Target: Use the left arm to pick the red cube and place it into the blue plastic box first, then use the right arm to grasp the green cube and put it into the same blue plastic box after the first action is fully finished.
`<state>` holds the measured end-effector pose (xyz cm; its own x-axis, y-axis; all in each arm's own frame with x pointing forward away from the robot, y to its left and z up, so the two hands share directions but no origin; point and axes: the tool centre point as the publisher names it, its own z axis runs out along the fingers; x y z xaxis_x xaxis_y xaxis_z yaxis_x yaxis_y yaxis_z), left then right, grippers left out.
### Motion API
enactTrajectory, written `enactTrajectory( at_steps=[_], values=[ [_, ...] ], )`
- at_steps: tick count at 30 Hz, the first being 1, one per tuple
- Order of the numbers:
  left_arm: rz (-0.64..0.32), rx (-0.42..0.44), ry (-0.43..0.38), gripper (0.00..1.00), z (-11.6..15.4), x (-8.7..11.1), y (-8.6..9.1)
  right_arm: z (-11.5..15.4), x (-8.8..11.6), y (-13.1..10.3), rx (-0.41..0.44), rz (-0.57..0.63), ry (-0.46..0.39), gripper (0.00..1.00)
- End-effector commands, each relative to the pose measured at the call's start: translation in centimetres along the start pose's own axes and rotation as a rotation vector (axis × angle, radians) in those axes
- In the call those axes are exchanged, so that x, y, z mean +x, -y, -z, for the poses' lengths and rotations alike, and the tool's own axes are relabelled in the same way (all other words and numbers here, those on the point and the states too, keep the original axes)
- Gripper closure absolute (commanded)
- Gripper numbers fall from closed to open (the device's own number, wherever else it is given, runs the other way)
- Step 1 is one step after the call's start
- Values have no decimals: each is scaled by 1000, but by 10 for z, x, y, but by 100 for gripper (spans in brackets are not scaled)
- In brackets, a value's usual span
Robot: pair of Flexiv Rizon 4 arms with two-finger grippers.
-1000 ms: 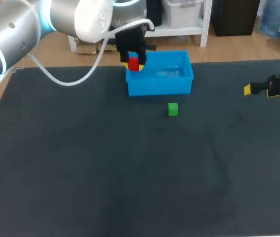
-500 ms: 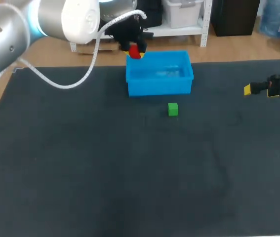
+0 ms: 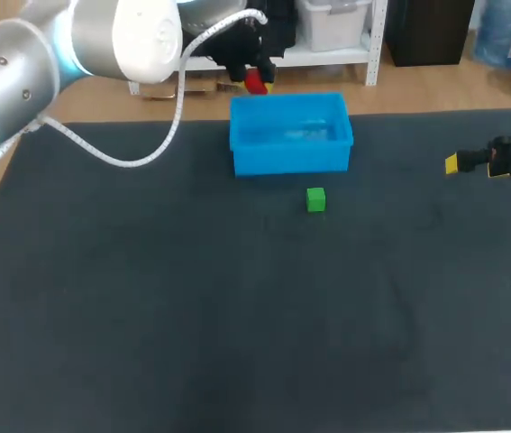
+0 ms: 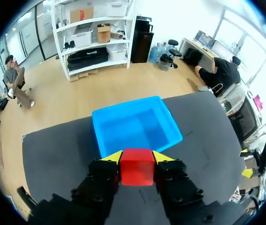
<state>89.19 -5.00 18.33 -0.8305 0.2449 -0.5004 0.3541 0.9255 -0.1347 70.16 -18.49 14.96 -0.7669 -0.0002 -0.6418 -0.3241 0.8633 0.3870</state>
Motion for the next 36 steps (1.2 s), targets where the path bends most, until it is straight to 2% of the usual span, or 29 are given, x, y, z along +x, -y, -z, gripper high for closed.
enactTrajectory(
  at_steps=[1, 11, 18, 27, 36],
  values=[
    [-12, 3, -12, 100, -9, -21, 2, 1, 0, 0, 1, 1, 0, 0],
    [-58, -7, -5, 100, -18, -50, 9, 1, 0, 0, 1, 1, 0, 0],
    [-67, -21, -8, 100, -34, -64, 5, 1, 0, 0, 1, 1, 0, 0],
    [-48, -17, 1, 100, -47, -76, -2, 1, 0, 0, 1, 1, 0, 0],
    [-10, 10, 2, 100, -59, -77, -5, 1, 0, 0, 1, 1, 0, 0]
  ],
)
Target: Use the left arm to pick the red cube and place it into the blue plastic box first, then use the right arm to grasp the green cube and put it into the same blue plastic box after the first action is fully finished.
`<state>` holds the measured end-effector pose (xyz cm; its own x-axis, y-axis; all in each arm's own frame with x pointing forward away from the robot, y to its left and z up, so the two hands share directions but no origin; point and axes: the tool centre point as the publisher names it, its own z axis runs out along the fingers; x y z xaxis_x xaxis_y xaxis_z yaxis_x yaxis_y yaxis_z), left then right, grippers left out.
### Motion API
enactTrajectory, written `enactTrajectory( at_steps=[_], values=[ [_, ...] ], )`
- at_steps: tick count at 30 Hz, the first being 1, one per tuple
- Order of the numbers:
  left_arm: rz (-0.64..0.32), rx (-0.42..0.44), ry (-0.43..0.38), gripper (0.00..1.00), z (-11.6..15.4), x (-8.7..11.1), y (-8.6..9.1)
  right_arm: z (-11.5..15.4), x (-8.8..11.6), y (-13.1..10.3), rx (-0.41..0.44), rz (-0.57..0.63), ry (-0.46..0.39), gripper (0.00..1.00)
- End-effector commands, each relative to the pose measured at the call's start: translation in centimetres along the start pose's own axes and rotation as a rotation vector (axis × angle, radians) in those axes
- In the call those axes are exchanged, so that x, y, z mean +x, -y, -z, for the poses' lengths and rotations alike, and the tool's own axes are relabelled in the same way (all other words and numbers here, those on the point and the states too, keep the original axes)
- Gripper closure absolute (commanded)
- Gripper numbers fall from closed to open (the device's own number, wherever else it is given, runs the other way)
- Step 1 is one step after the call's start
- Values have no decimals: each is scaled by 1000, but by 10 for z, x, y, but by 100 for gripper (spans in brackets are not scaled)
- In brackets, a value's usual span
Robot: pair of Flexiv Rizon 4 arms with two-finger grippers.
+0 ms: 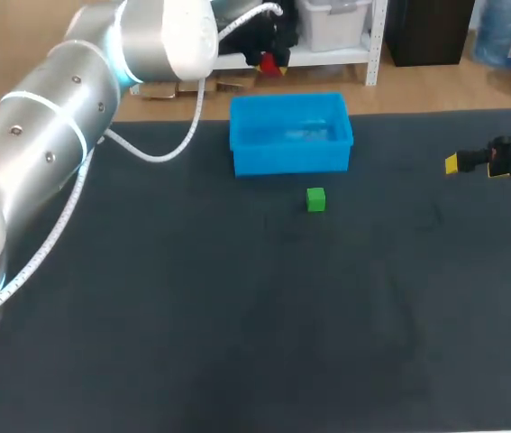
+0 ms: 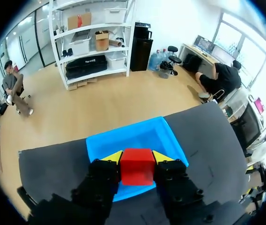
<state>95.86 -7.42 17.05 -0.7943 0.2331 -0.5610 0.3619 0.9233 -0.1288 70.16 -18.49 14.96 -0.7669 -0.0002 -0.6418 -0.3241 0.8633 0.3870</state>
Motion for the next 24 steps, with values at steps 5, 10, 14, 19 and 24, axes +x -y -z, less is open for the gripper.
enactTrajectory(
  at_steps=[5, 10, 14, 19, 24],
  values=[
    [7, 16, -68, 100, -19, -23, -4, 0, 0, 0, 1, 1, 0, 0],
    [24, 21, -63, 100, -29, -24, -8, 0, 0, 0, 1, 1, 0, 0],
    [36, 30, -61, 100, -36, -24, -8, 0, 0, 0, 1, 1, 0, 0],
    [56, 47, -68, 100, -47, -21, -8, 0, 0, 0, 1, 1, 0, 0],
    [67, 52, -84, 100, -58, -15, -7, 0, 0, 0, 1, 1, 0, 0]
  ],
)
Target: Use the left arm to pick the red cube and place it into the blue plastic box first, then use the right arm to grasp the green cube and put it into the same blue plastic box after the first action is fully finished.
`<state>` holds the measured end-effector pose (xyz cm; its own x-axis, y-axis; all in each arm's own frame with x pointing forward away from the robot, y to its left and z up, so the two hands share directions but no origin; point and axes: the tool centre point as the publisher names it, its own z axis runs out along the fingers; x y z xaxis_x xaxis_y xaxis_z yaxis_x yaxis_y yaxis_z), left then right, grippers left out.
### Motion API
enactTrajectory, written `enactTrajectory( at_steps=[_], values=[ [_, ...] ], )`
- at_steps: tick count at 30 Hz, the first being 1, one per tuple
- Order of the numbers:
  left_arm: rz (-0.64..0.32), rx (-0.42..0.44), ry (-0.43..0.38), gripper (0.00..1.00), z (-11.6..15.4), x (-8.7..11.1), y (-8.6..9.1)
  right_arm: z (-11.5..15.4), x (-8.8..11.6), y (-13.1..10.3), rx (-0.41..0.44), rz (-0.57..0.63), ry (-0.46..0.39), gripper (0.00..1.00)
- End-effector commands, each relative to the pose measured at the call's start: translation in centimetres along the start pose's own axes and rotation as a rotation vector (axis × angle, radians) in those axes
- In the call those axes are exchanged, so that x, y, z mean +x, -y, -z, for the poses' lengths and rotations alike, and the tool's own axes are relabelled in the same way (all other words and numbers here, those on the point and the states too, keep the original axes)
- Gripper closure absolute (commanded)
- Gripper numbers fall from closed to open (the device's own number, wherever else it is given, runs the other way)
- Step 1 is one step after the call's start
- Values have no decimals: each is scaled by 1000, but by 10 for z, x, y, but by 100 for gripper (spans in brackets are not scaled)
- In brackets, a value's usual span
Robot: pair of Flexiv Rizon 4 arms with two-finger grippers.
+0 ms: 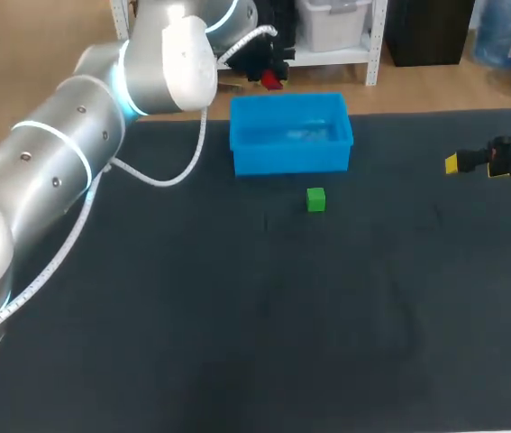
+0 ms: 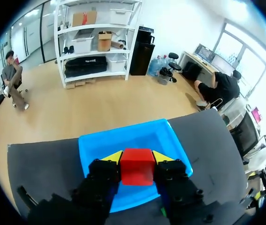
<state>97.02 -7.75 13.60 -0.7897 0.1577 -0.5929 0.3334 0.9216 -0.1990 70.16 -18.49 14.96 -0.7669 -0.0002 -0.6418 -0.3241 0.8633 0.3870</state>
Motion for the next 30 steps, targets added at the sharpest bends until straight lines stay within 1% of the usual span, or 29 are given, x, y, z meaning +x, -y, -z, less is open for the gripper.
enactTrajectory(
  at_steps=[1, 9, 18, 25, 26, 27, 28, 29, 30],
  values=[
    [8, 4, -141, 100, -27, -22, -1, 1, 0, 0, 1, 1, 0, 0],
    [31, 2, -181, 100, -44, -10, -8, 1, 0, 0, 1, 1, 0, 0],
    [63, 11, -212, 100, -58, 7, -11, 1, 0, 0, 1, 1, 0, 0],
    [65, 7, -222, 100, -61, 9, -13, 1, 0, 0, 1, 1, 0, 0],
    [64, 6, -221, 89, -61, 9, -13, 1, 0, 0, 1, 1, 0, 0],
    [64, 4, -219, 56, -60, 9, -13, 1, 0, 0, 1, 1, 0, 0],
    [65, 4, -218, 33, -60, 9, -13, 1, 0, 0, 1, 1, 0, 0],
    [66, 2, -217, 1, -60, 9, -14, 1, 0, 0, 1, 1, 0, 0],
    [66, 0, -216, 0, -60, 8, -14, 1, 0, 0, 1, 1, 0, 0]
  ],
)
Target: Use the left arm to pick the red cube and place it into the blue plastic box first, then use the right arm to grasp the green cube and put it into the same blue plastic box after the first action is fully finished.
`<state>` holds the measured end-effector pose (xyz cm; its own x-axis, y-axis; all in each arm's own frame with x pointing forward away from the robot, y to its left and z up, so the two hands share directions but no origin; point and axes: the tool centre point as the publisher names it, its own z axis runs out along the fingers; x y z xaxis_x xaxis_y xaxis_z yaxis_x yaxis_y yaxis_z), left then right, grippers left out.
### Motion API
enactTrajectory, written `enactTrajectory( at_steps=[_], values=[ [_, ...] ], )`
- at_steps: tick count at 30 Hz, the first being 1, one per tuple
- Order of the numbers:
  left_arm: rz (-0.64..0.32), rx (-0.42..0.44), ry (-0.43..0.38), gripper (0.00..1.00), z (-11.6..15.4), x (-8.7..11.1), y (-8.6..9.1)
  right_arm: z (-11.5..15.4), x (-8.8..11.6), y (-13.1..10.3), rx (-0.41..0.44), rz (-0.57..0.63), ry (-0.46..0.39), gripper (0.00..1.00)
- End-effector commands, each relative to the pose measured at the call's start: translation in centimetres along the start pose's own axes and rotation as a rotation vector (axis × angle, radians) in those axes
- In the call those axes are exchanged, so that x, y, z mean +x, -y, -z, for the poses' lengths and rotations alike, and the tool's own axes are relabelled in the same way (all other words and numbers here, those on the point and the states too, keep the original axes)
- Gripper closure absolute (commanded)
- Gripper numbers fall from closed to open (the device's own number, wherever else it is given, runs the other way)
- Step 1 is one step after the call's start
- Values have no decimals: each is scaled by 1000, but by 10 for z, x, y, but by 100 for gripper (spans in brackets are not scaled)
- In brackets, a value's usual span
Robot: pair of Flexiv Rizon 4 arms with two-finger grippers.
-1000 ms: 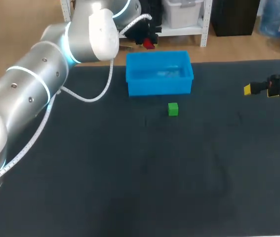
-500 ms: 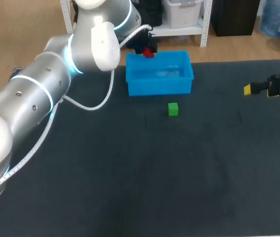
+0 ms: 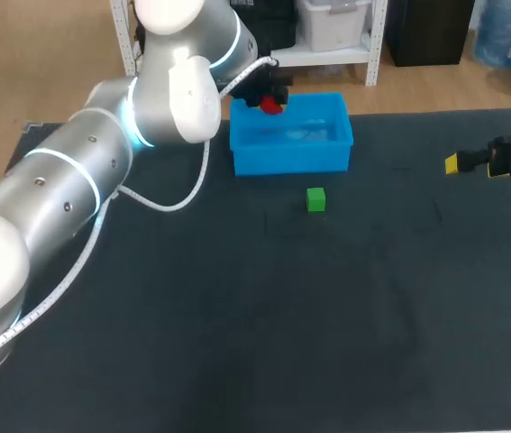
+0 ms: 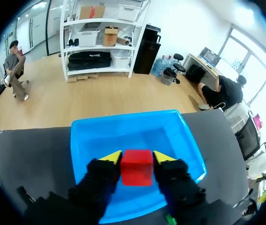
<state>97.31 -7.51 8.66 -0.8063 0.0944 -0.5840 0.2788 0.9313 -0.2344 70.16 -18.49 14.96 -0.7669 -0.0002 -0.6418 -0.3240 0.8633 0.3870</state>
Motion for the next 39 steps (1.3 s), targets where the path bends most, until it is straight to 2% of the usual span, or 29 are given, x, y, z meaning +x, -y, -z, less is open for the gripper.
enactTrajectory(
  at_steps=[1, 14, 25, 29, 39],
  values=[
    [0, -4, -223, 0, -20, -19, 0, 0, 0, 0, 1, 1, 0, 0],
    [-8, -15, -217, 0, -14, -21, -4, 0, 0, 0, 1, 1, 0, 0],
    [-16, 11, -180, 0, 18, -27, -4, 0, 0, 0, 1, 1, 0, 0],
    [-40, -14, -155, 0, 30, -27, -6, 0, 0, 0, 1, 1, 0, 0],
    [-68, 13, -96, 0, 66, -22, -10, 0, 0, 0, 1, 1, 0, 0]
  ],
)
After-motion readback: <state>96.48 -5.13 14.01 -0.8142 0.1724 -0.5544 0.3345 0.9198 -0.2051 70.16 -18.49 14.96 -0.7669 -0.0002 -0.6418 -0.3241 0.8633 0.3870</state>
